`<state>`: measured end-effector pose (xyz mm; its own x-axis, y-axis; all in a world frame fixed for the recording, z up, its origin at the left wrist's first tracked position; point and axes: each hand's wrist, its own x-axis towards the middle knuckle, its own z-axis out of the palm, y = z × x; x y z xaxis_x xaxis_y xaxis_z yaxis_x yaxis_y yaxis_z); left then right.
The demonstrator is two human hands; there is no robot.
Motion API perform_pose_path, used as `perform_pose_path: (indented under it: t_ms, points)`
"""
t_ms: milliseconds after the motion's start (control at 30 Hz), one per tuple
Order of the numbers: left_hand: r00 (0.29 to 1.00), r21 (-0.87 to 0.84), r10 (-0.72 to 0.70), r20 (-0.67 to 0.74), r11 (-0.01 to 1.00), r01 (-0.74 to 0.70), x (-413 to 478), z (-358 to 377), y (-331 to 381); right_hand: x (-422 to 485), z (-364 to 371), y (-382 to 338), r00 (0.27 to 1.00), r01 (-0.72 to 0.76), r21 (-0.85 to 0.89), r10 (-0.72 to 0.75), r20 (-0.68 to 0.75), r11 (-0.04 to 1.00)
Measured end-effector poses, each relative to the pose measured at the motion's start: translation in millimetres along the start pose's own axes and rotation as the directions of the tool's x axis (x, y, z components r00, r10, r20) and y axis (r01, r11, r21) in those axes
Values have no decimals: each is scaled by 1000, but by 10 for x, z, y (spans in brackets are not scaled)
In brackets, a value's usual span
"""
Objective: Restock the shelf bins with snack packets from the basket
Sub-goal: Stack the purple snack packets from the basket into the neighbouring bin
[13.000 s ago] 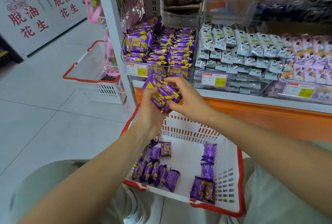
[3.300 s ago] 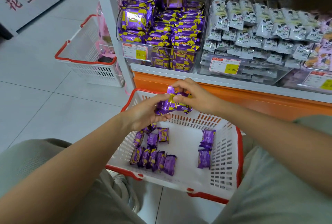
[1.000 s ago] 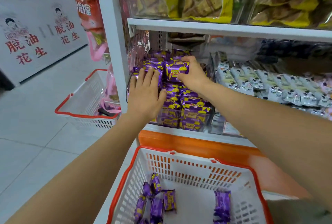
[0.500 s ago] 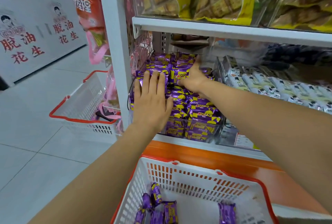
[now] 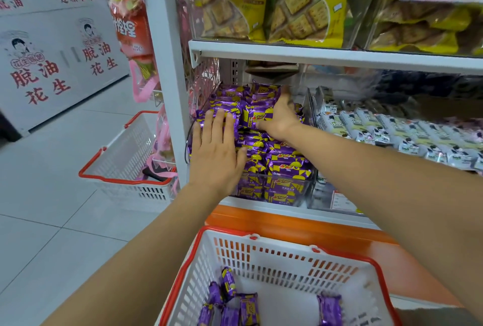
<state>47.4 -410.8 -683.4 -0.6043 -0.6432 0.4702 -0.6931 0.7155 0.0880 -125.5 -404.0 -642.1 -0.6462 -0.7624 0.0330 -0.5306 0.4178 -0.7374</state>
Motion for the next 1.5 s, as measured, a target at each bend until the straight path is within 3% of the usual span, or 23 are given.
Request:
perform_pose_path:
  t_ms: [167,267,400,467,533,633,767,867,967,1033,1167,1300,1400,1500]
  points:
    - [999,23,27,-24,999,-26,-185,-203,97,-330,-193,-70,996,88,-3,-88,26,996]
    - [1000,14,19,-22,1000,-19,-347,-348,130,-592,-252,-57,982,187,25,-186,-37,982]
    - [975,22,214,-51,977,-214,-620,-470,155,-1060,-144,163,851,524,131,-513,-111,842]
    - [947,50,319,25,946,-320,-789,-432,154,-1329,-7,345,803,594,187,-590,-81,782]
    - [948,-27,287,136,958,-286,-1021,-338,188,-1579,154,562,811,573,235,-584,-24,785]
    - [899,-106,124,419,991,-87,-1458,-98,223,-1859,387,946,844,462,247,-507,173,852]
    - [612,-84,42,790,996,40,-2028,373,183,-2041,658,1507,837,245,75,-250,486,967]
    - [418,-49,-20,908,987,155,-2331,707,195,-2112,884,1906,737,14,-85,47,674,996]
    - [279,-2,-48,959,984,177,-2551,1005,211,-2203,1065,2227,588,-97,-239,250,769,966]
    - [242,39,-78,967,986,163,-2641,1185,194,-2235,1159,2391,544,-118,-283,301,783,952]
    - [231,63,-115,966,973,221,-2725,1516,141,-2231,1364,2647,499,-188,-343,390,774,920]
    - [292,112,-228,929,924,366,-2831,1698,110,-2298,1632,2864,444,-322,-381,494,748,866]
    - [226,173,-347,910,814,554,-2960,1746,68,-2409,1856,2996,381,-482,-367,568,730,795]
    - [137,212,-371,919,755,621,-3093,1786,-8,-2554,2047,3101,343,-578,-353,612,712,736]
